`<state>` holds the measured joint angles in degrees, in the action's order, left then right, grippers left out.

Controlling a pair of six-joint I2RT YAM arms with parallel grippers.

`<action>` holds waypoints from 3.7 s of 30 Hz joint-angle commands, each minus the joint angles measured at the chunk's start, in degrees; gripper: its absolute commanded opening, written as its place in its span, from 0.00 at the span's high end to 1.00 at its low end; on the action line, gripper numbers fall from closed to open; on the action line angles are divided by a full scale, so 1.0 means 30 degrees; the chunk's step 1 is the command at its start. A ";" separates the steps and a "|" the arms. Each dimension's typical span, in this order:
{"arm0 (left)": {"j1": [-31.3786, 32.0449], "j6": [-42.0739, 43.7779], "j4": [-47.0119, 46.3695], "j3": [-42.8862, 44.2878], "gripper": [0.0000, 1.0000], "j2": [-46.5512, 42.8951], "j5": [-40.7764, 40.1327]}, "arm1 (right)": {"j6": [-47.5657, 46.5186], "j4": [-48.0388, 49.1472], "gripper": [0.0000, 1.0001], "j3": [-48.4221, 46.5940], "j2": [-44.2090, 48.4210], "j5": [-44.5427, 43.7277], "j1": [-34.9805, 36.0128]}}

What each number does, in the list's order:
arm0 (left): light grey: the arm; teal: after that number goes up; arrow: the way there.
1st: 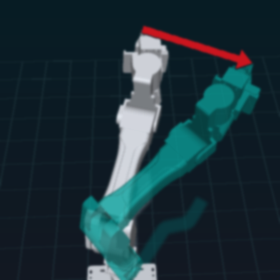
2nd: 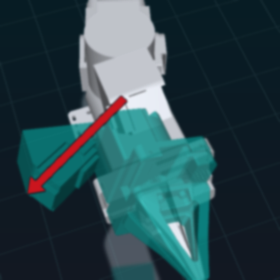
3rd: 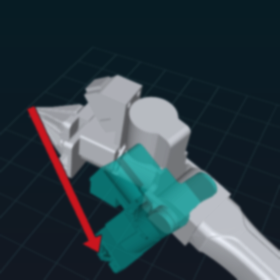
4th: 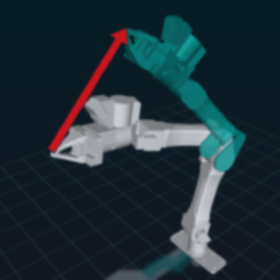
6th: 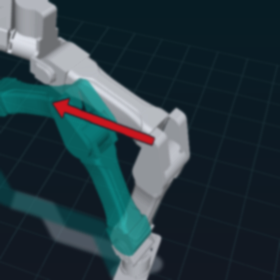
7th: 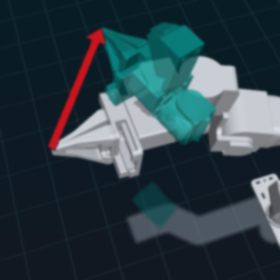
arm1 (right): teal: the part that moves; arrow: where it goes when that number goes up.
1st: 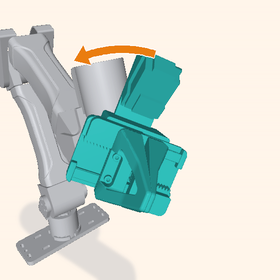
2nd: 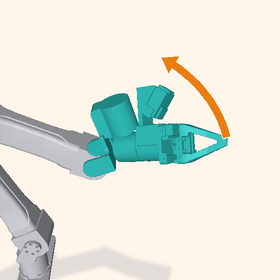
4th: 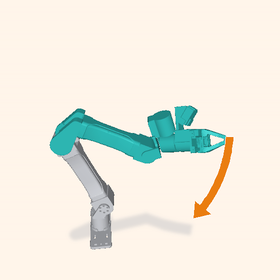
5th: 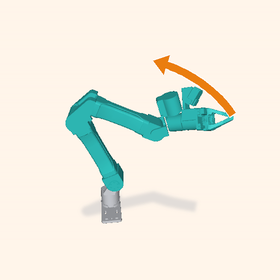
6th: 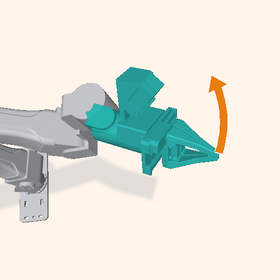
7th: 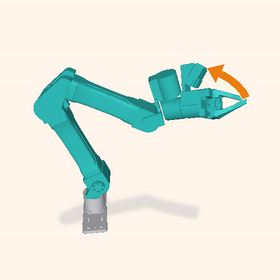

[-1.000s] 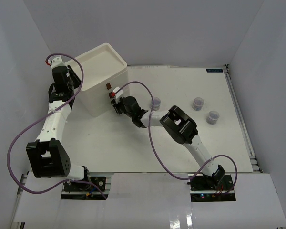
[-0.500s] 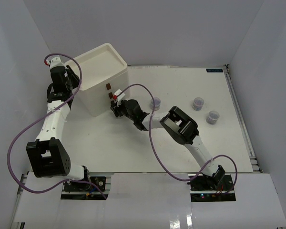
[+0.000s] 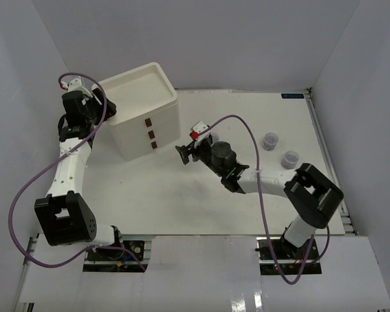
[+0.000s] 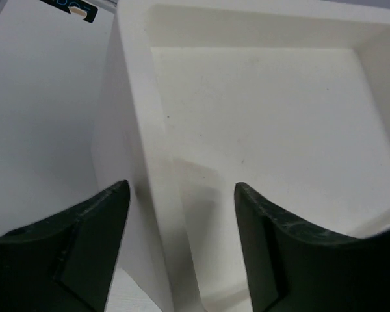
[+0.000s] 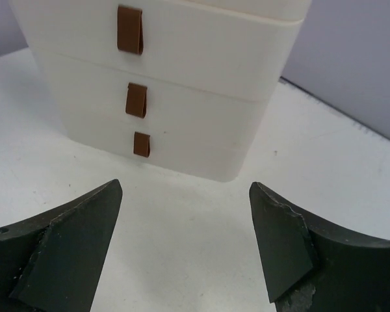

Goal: Sort the stationery into containers
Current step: Close the drawer in the storage box, then pick up the stationery from the center of the board, then place the stationery in the storage box.

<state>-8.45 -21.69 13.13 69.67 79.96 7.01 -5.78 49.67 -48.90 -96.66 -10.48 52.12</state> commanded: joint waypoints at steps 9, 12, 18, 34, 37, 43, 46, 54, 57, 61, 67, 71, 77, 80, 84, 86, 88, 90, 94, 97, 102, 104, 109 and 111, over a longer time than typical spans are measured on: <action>0.0412 0.0901 0.1543 0.2003 0.02 -0.2950 0.0942 | 0.0637 -0.5860 0.03 0.3993 1.0175 -0.4558 -0.0087; 0.1844 0.1750 0.1397 0.1652 0.02 -0.4006 0.2671 | 0.0960 -0.7207 0.02 0.5458 1.3017 -0.5613 -0.0146; 0.8404 0.2456 0.0344 0.0130 0.02 -0.4975 0.1859 | 0.1750 -0.9347 0.07 0.8183 1.8030 -0.7547 -0.0204; 1.7608 0.3538 -0.7741 -0.0695 0.02 0.6005 -0.6229 | 0.2952 -1.0726 0.10 1.2989 2.5451 -0.9133 -0.0205; 1.7757 0.3598 -0.8183 0.0241 0.02 0.8198 -0.6962 | 0.2923 -1.0756 0.10 1.3254 2.6155 -0.9104 -0.0234; 1.7787 0.3569 -0.8184 0.2085 0.02 1.1047 -0.8632 | 0.2748 -1.0785 0.10 1.3460 2.6742 -0.9251 -0.0205; 1.7786 0.3598 -0.8387 0.2614 0.02 1.2045 -0.8839 | 0.2689 -1.0785 0.10 1.3577 2.6713 -0.9309 -0.0205; 1.7728 0.3394 -0.8418 0.4285 0.14 1.4065 -0.9452 | 0.2601 -1.0901 0.10 1.3635 2.6595 -0.9134 -0.0205; 1.7728 0.3247 -0.8360 0.4667 0.22 1.4389 -0.9454 | 0.2688 -1.1019 0.10 1.3781 2.6917 -0.9162 -0.0234; 1.7728 0.3013 -0.7891 0.4698 0.38 1.3897 -0.9484 | 0.2777 -1.1254 0.10 1.3870 2.7619 -0.9163 -0.0205; 1.7758 0.2750 -0.6489 0.3496 0.60 1.0183 -0.8753 | 0.2835 -1.1283 0.10 1.3987 2.7885 -0.9017 -0.0205; 1.7787 0.2865 -0.2577 0.4400 0.60 0.7306 -0.8428 | 0.2894 -1.1546 0.10 1.3900 2.8002 -0.8870 -0.0234; 1.7612 0.4997 0.1944 0.7535 0.60 0.4286 -1.0239 | 0.2981 -1.2043 0.10 1.3753 2.8265 -0.8899 -0.0205; 1.6619 0.5647 0.3994 0.9526 0.61 0.3814 -1.0713 | 0.3127 -1.2162 0.10 1.3782 2.8382 -0.8870 -0.0205; 1.2966 0.5300 0.5174 1.1402 0.61 0.4309 -0.8993 | 0.3187 -1.2249 0.10 1.3724 2.8296 -0.8724 -0.0234; 1.1497 0.5356 0.5526 1.2661 0.61 0.4866 -0.8636 | 0.3216 -1.2367 0.10 1.3665 2.8266 -0.8723 -0.0205; 1.0759 0.5327 0.5819 1.3569 0.61 0.5978 -0.8050 | 0.3245 -1.2397 0.10 1.3665 2.8149 -0.8723 -0.0205; 0.9734 0.5036 0.6259 1.4713 0.61 0.6798 -0.7349 | 0.3245 -1.2425 0.10 1.3636 2.8120 -0.8782 -0.0205; 0.8531 0.4683 0.6231 1.5798 0.60 0.8440 -0.6469 | 0.3216 -1.2805 0.10 1.3431 2.8119 -0.8986 -0.0205; 0.8033 0.4595 0.6230 1.6765 0.60 0.9873 -0.6232 | 0.3158 -1.2807 0.10 1.3460 2.8207 -0.9162 -0.0234; 0.7534 0.4565 0.6172 1.8141 0.59 1.1458 -0.6086 | 0.3099 -1.2836 0.10 1.3431 2.8032 -0.9397 -0.0234; 0.7445 0.4536 0.6114 1.8436 0.58 1.1985 -0.6114 | 0.3157 -1.2807 0.10 1.3402 2.7915 -0.9455 -0.0205; 0.7386 0.4477 0.5879 1.8964 0.49 1.2544 -0.5880 | 0.3158 -1.2778 0.10 1.3167 2.7359 -0.9690 -0.0234; 0.7357 0.4565 0.5763 1.9081 0.44 1.2545 -0.5967 | 0.3187 -1.2777 0.10 1.3050 2.7124 -0.9719 -0.0205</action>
<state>13.98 -7.57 30.85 124.57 117.80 -11.57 3.09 9.96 -7.31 -14.44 -37.78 51.70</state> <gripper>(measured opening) 0.706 0.903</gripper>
